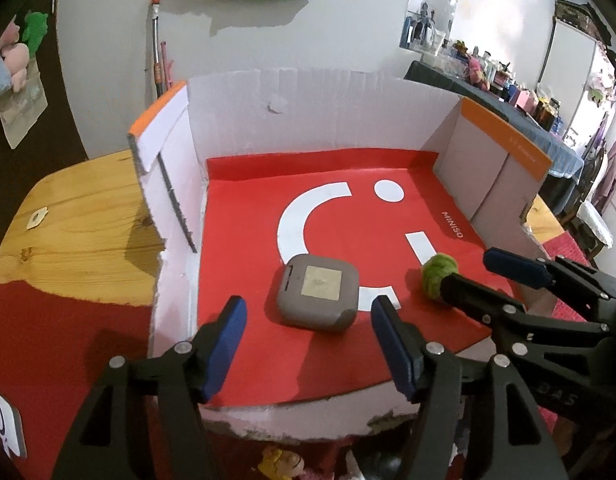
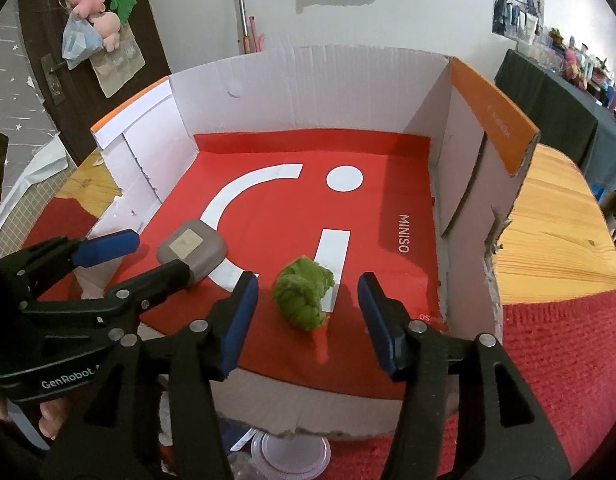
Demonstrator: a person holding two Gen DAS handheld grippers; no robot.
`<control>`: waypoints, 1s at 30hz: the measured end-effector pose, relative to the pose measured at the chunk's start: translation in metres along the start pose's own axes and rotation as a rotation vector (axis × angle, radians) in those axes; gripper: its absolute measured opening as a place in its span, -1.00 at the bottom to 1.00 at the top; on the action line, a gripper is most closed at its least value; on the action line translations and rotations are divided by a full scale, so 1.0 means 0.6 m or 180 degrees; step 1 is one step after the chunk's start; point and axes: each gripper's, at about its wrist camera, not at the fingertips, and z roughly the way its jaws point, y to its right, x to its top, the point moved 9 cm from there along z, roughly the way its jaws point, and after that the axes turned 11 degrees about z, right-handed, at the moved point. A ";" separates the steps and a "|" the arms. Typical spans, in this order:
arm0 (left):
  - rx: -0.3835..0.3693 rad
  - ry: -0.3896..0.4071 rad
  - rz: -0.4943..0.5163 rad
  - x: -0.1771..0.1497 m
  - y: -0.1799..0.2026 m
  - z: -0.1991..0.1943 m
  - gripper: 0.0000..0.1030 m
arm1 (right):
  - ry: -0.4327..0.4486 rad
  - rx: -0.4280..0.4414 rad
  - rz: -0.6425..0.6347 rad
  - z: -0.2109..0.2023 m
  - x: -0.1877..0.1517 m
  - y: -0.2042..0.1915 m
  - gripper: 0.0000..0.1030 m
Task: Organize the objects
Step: 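Open right tool to drop the plush while left tool releases the grey case in the box, then withdraw both tools from the box back over the remaining objects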
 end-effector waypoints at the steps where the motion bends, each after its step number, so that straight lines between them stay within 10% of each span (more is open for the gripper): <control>1: 0.0008 0.0005 -0.0005 -0.002 -0.001 -0.003 0.31 | 0.0013 -0.0004 -0.0005 -0.003 0.000 -0.001 0.11; 30: 0.0193 0.0230 -0.0102 -0.044 -0.022 -0.086 0.93 | 0.0333 -0.0071 -0.0034 -0.093 -0.025 -0.016 0.81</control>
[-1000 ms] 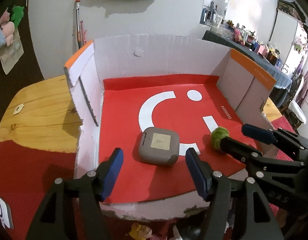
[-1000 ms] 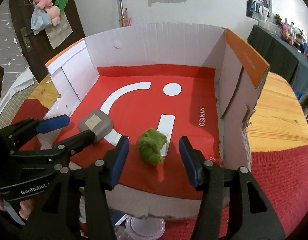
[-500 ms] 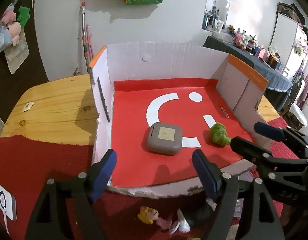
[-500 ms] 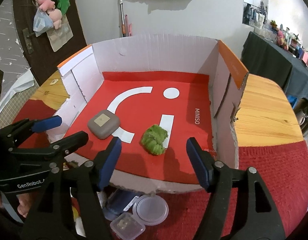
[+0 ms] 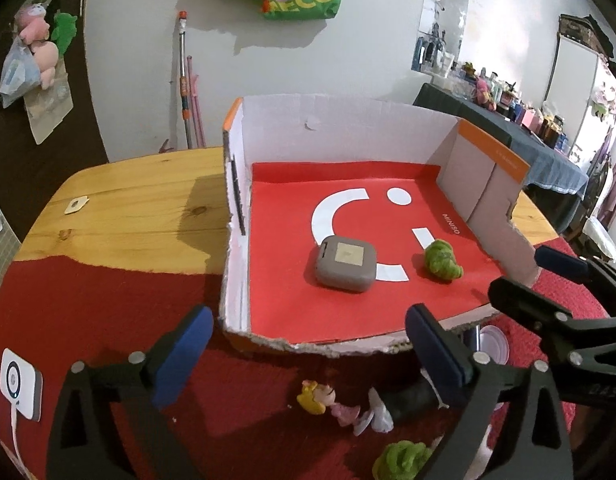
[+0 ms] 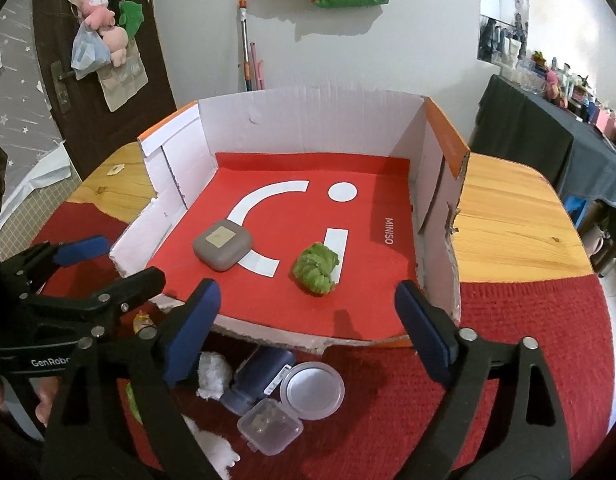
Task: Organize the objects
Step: 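Withdraw both tools from the box back over the remaining objects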
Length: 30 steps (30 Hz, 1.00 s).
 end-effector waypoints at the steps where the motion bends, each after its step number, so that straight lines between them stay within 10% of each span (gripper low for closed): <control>1: -0.0001 0.0005 -0.0001 -0.001 0.001 -0.002 0.94 | 0.0009 -0.0003 -0.0002 -0.003 -0.001 0.000 0.81; 30: 0.0044 0.0007 -0.0023 -0.055 0.022 -0.040 1.00 | 0.0105 0.0105 0.0019 -0.059 -0.043 -0.004 0.93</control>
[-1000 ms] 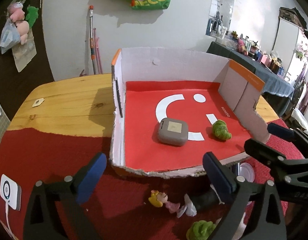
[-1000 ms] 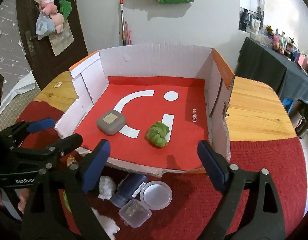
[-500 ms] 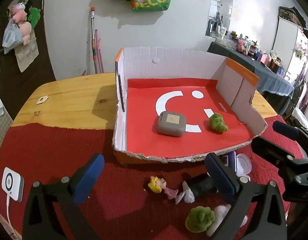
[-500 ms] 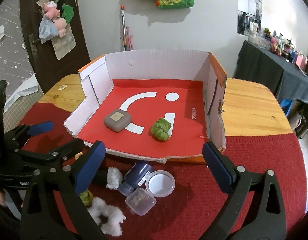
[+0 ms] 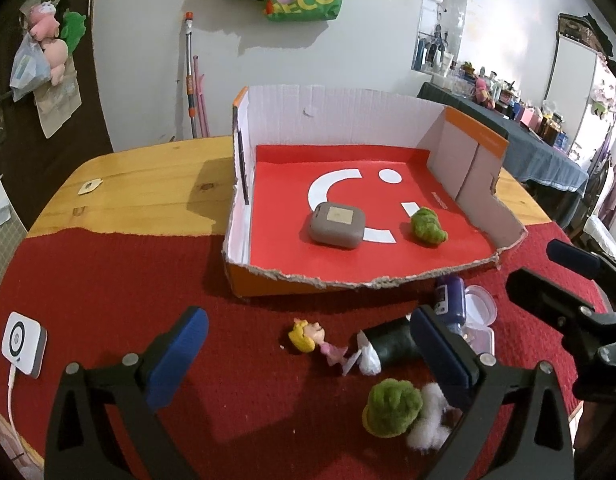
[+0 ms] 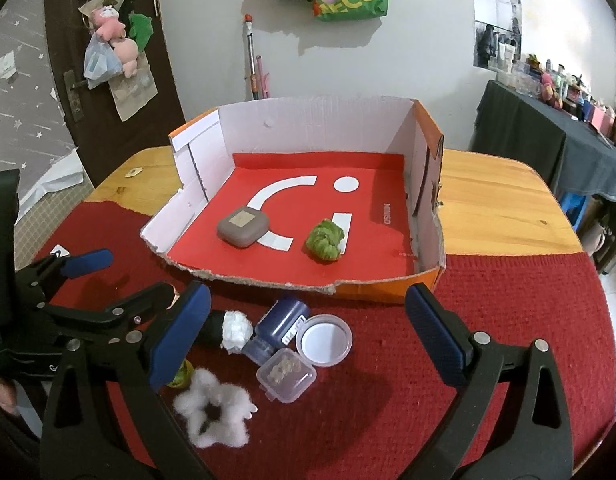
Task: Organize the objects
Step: 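Withdraw both tools from the box back over the remaining objects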
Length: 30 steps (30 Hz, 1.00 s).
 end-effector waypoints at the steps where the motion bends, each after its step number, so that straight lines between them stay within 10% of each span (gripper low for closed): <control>1: -0.0002 -0.0002 -0.0003 -0.002 0.000 0.000 1.00 | -0.0003 -0.0002 -0.0004 0.000 -0.001 -0.001 0.93; 30: -0.0143 0.0015 0.0072 -0.048 0.025 -0.025 0.95 | -0.0033 0.0036 0.0011 -0.024 -0.061 -0.017 0.91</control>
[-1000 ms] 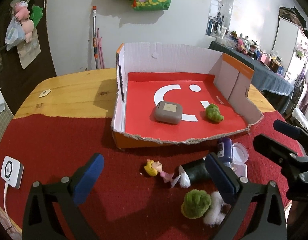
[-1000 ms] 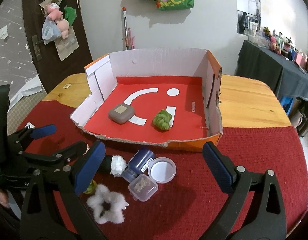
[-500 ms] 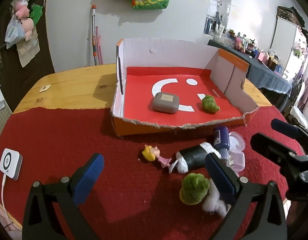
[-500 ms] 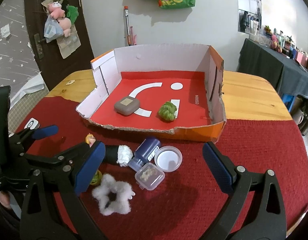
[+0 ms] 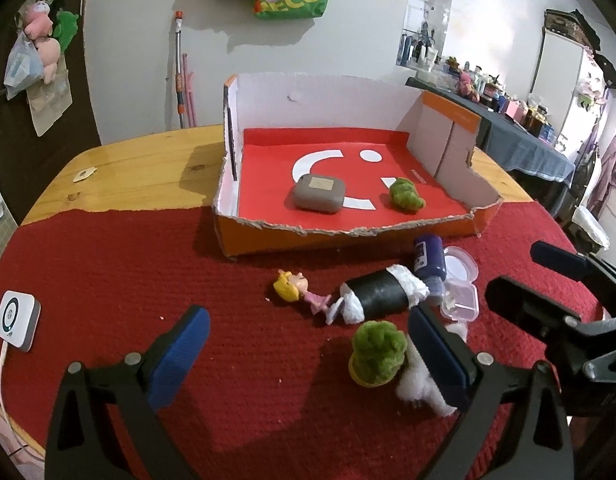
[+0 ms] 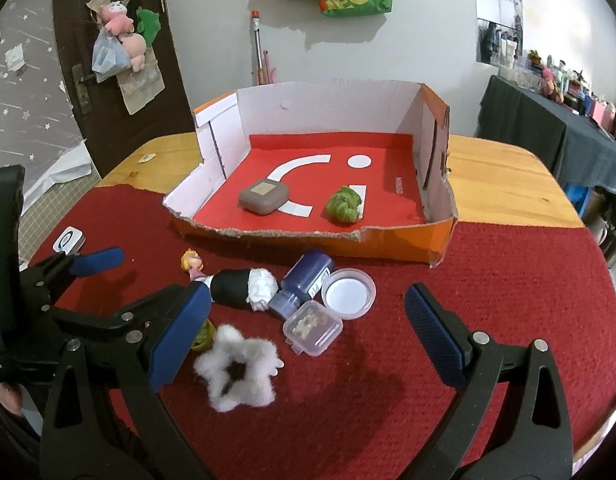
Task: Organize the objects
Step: 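Lower left tool onto the green pom-pom on the yellow cap and grasp it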
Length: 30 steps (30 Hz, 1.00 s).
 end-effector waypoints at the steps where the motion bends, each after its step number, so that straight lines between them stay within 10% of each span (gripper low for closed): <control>1: -0.0005 0.0002 0.0004 -0.001 0.001 -0.001 0.94 | -0.0006 -0.0001 0.0000 0.000 -0.003 0.000 0.89; 30: -0.0028 -0.0018 -0.0127 -0.052 0.000 0.009 0.85 | -0.0154 0.0000 0.0056 0.017 -0.058 0.016 0.60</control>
